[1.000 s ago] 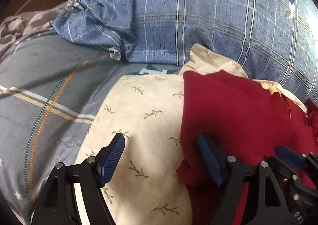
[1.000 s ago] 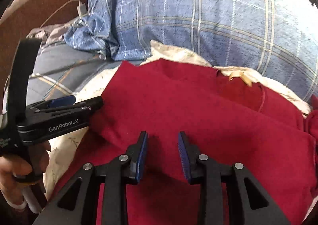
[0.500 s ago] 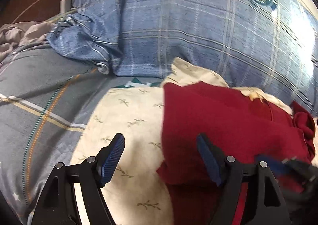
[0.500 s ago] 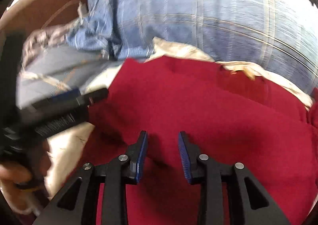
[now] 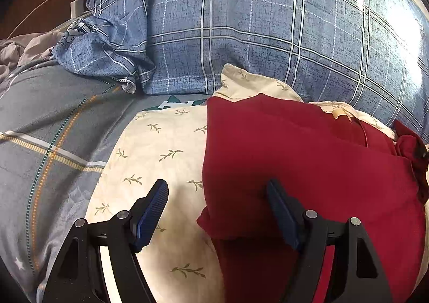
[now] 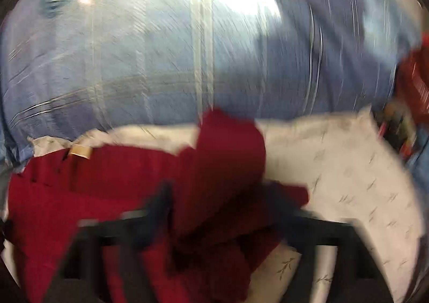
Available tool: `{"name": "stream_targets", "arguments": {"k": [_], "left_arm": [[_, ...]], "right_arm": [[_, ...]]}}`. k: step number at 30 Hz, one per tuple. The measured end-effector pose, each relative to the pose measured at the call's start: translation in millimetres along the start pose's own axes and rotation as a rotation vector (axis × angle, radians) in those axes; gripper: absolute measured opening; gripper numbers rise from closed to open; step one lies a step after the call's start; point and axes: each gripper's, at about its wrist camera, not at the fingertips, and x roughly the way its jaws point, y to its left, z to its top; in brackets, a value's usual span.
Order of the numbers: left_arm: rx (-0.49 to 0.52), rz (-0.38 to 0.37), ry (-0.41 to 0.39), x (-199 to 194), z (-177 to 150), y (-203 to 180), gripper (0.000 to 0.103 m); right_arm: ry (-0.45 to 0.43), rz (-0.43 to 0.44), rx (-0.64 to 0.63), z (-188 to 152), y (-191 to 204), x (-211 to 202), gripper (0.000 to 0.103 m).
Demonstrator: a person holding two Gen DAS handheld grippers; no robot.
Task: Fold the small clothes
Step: 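Grasp the sweater edge with the right gripper while the left gripper grasps the hem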
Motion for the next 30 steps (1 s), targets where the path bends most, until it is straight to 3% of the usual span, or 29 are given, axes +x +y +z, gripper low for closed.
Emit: {"name": "stream_targets", "arguments": {"k": [3,7,11,15,17,19,20,21,22,24,30], "left_arm": [[-0.004,-0.004,0.000,1,1,0,0.075],[-0.013,-0.002,-0.003,-1,1,3,0.075],[-0.051,-0.009,-0.029,-10,2,10,0.075],[-0.110,-0.026,-0.063,-21,3,24,0.075],[-0.144,-0.033,-0.082,-26,4,32,0.075],[-0.163,-0.038,-0.096,-29,4,37,0.075],[-0.167,-0.038,-0.101,-29,4,39,0.075],[-0.168,-0.035,-0.103,-29,4,41,0.075],[-0.172,-0.033,-0.106,-29,5,43,0.075],[-0.184,-0.043,-0.105,-28,5,46,0.075],[-0.203,-0.058,-0.107,-28,9,49,0.075]], "right_arm": [[-0.039,0.093,0.091,-1,-25,-12,0.008],[-0.197,0.180,-0.007,14,-35,-72,0.008],[-0.249,0.415,-0.141,39,-12,-134,0.008],[-0.199,0.673,-0.378,47,42,-165,0.008],[-0.139,0.727,-0.480,44,80,-153,0.008],[-0.089,0.692,-0.561,39,119,-125,0.012],[-0.076,0.640,-0.584,36,136,-110,0.022],[-0.068,0.557,-0.595,33,154,-91,0.039],[-0.070,0.519,-0.590,31,163,-81,0.046],[-0.075,0.472,-0.550,23,170,-64,0.046],[-0.047,0.531,-0.514,-17,147,-66,0.054]]}}
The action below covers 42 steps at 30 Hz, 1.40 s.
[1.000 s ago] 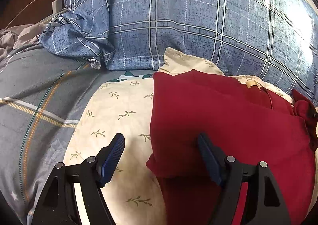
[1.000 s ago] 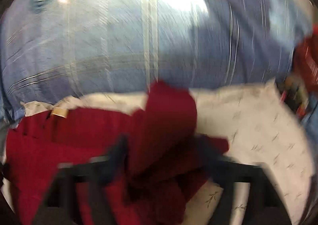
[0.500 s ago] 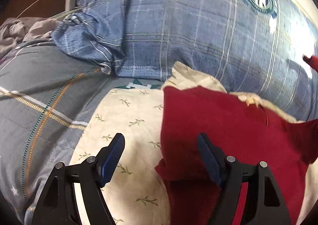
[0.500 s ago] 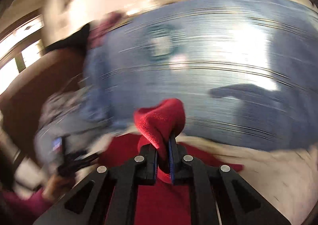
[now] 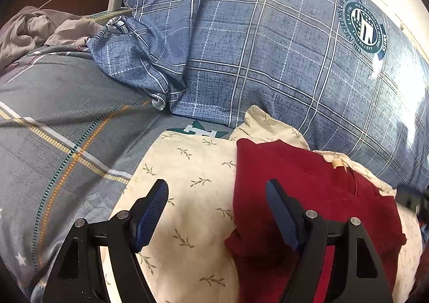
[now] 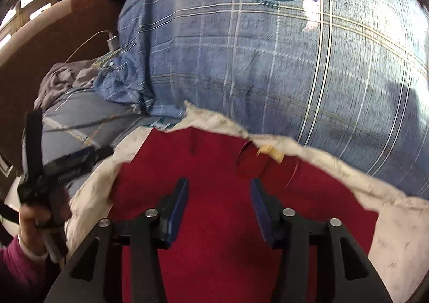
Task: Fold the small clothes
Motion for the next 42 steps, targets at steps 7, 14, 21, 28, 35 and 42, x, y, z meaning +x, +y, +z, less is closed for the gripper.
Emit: {"name": "stream_targets", "arguments": {"k": [7,14,21,28,35,42], "left_arm": [[0.040,-0.054,0.025,1,-4,-8,0.074],[0.123,-0.106,0.090,13,-6,-24,0.066],[0.198,-0.107,0.118,31,-6,-53,0.016],[0.219,-0.235,0.077,1,18,-82,0.013],[0.224,-0.278,0.036,-21,68,-103,0.013],[0.199,-0.202,0.103,9,49,-86,0.014]], "right_arm": [[0.016,0.041,0.020,-48,17,-5,0.054],[0.028,-0.018,0.177,-97,-25,-27,0.058],[-0.017,-0.107,0.290,-125,-59,-58,0.058],[-0.034,-0.409,0.157,-136,-78,-79,0.071],[-0.012,-0.429,0.161,-116,-110,-46,0.015],[-0.076,-0.473,0.271,-133,-121,-75,0.009]]}}
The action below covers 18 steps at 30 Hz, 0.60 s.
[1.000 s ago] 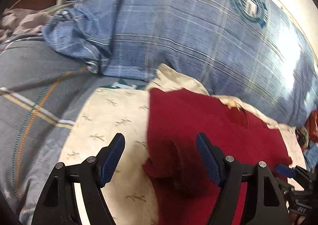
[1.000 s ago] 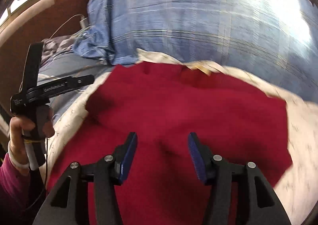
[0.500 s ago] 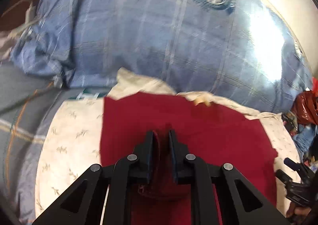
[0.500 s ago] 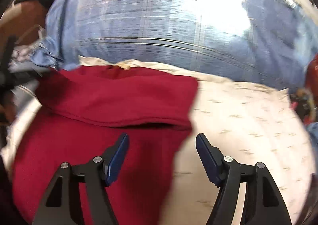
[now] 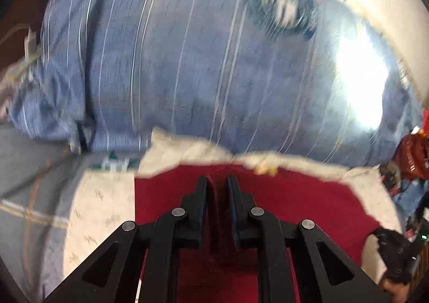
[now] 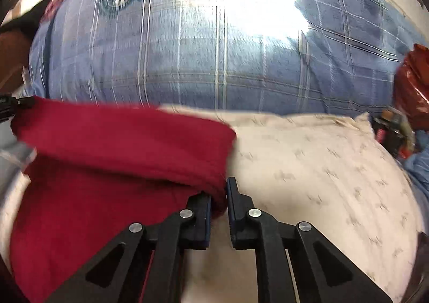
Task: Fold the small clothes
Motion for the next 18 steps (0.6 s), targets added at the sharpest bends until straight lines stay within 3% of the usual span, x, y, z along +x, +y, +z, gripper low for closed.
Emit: {"name": "stream_targets", "arguments": {"k": [4,10,12,15,18], "left_arm": [[-0.015,0.084,0.167,63,-38,14,0.012],[-0.019,0.073,0.128,56,-37,14,0.013],[-0.029,0.088,0.111,47,-33,14,0.014],[-0.053,0.079,0.087,35,-36,16,0.022],[-0.059,0.075,0.095,27,-41,16,0.024]], "right_arm": [[0.089,-0.017,-0.015,-27,0,5,0.009],[0.041,0.041,0.144,-8,-25,-28,0.021],[0.010,0.098,0.143,6,-19,-30,0.037],[0.002,0.159,0.088,16,4,-22,0.036],[0.082,0.096,0.008,11,23,10,0.031]]}}
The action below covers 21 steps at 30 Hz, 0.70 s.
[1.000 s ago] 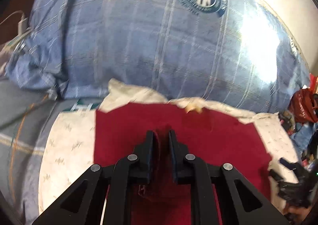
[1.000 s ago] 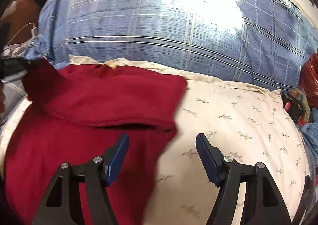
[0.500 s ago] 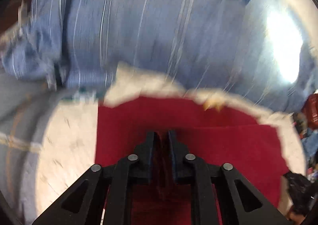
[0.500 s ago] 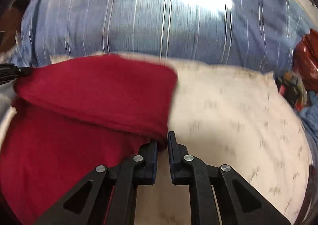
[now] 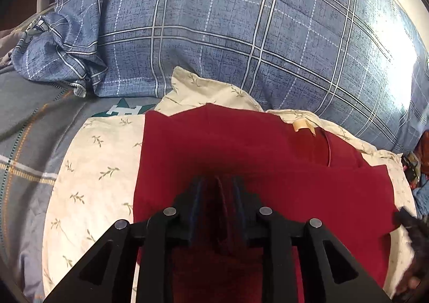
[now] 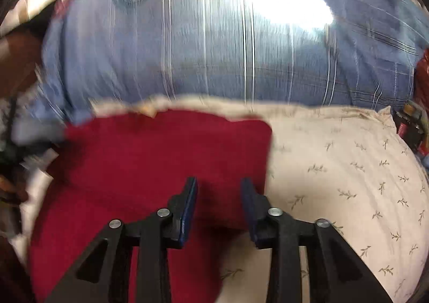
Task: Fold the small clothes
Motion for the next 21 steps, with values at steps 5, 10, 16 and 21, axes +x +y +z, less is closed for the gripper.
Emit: {"name": "stream_targets", "arguments": {"k": [5,10,16,21], "left_arm": [[0.040,0.014,-0.025,-13,-1,-3,0.039],[0.033,0.012,-0.025,-7,-5,-9,0.051],[0.080,0.105,-0.004,23,-10,-21,0.053],[0.132,0.141,-0.014,32,-14,-34,0.062]], "right_arm": [[0.038,-0.018,0.004,-18,-2,0,0.034],[-0.041,0.003,0.071,15,-8,-13,0.038],[0.018,0.012,0.103,52,-18,49,0.034],[0.057,-0.075,0.151,47,-35,73,0.033]]}}
